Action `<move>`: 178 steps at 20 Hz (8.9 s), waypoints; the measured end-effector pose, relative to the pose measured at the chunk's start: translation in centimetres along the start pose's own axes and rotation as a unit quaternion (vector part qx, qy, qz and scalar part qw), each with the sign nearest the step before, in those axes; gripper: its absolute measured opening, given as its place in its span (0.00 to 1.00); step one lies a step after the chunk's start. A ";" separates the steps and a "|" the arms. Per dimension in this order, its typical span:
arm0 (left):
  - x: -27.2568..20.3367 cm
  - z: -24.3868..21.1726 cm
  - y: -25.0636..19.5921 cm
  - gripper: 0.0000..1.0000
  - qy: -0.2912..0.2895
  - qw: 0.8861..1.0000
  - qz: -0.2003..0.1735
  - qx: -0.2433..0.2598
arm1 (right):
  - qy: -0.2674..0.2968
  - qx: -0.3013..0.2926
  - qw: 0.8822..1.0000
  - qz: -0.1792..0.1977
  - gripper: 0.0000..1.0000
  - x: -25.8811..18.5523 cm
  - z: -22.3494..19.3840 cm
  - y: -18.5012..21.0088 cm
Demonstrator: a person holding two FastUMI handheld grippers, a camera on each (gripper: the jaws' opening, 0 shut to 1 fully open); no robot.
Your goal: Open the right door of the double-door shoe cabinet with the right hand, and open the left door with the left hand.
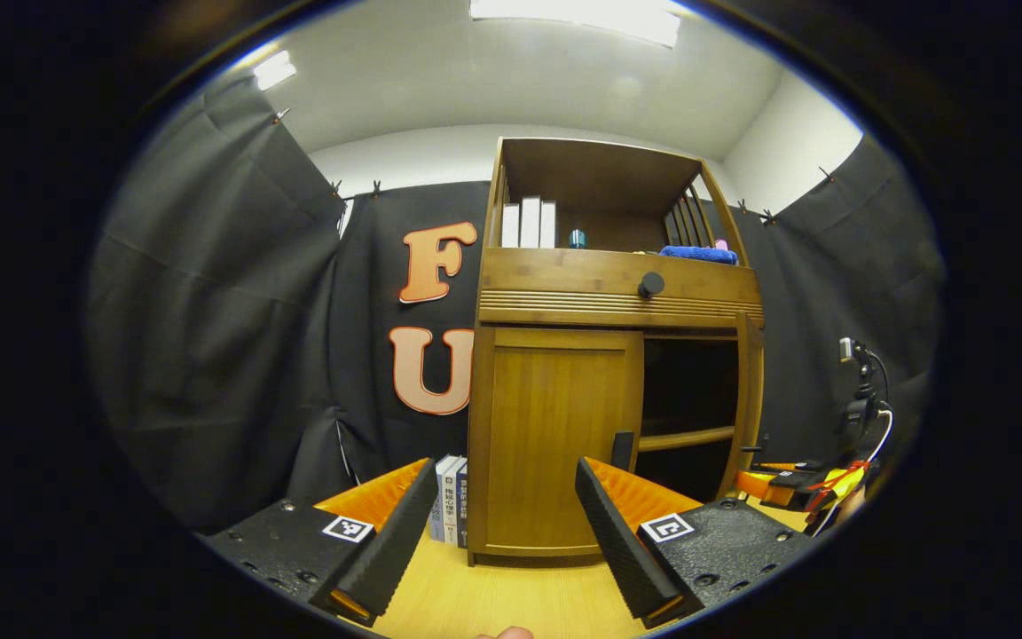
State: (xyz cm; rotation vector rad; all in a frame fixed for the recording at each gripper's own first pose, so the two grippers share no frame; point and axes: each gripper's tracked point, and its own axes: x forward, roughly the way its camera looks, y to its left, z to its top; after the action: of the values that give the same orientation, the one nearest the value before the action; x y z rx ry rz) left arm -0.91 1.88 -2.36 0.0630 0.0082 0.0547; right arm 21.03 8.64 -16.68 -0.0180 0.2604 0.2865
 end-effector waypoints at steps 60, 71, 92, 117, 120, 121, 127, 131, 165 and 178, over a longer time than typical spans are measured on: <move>-0.6 0.4 -14.6 0.95 -0.023 0.998 0.053 -0.015 | -0.037 0.017 0.997 -0.060 0.22 -19.9 3.9 -20.7; 5.9 -2.7 -12.9 0.92 0.009 0.998 -0.048 -0.030 | -0.079 0.000 0.992 -0.101 0.15 -21.2 7.2 -11.1; 18.0 -9.9 -15.9 0.95 0.041 0.992 -0.121 -0.014 | -0.085 -0.019 0.990 -0.112 0.98 -20.0 4.7 -5.8; 23.6 -14.4 -17.0 0.29 0.071 0.994 -0.083 -0.001 | -0.078 -0.005 0.990 -0.118 0.93 -21.5 3.7 -8.6; 21.0 -13.7 -16.0 0.29 0.071 0.994 -0.086 -0.010 | -0.079 0.000 0.990 -0.113 0.98 -21.5 3.4 -8.5; 20.2 -13.4 -15.7 0.28 0.067 0.994 -0.087 -0.012 | -0.079 0.000 0.991 -0.110 0.98 -21.3 3.4 -8.4; 15.1 -12.3 -12.8 0.28 0.085 0.992 -0.093 0.008 | -0.065 0.002 0.994 -0.085 0.99 -20.6 2.5 -6.6; 12.6 -11.7 -10.5 0.28 0.087 0.992 -0.089 0.004 | -0.058 -0.003 0.996 -0.072 0.99 -20.4 1.8 -5.0; 8.2 -10.8 8.5 0.12 0.044 0.982 -0.183 -0.012 | -0.066 -0.026 0.994 -0.077 0.93 -17.4 0.9 4.3; 1.7 -14.1 12.0 0.05 0.085 0.989 -0.114 -0.030 | -0.063 -0.001 0.996 -0.070 1.00 -17.2 0.3 2.6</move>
State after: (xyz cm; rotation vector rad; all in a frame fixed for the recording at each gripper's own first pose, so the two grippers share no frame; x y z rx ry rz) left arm 0.01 14.83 -15.68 -0.0023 0.1847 -0.1679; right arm 4.40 6.40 -11.90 -0.0208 0.1327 0.1469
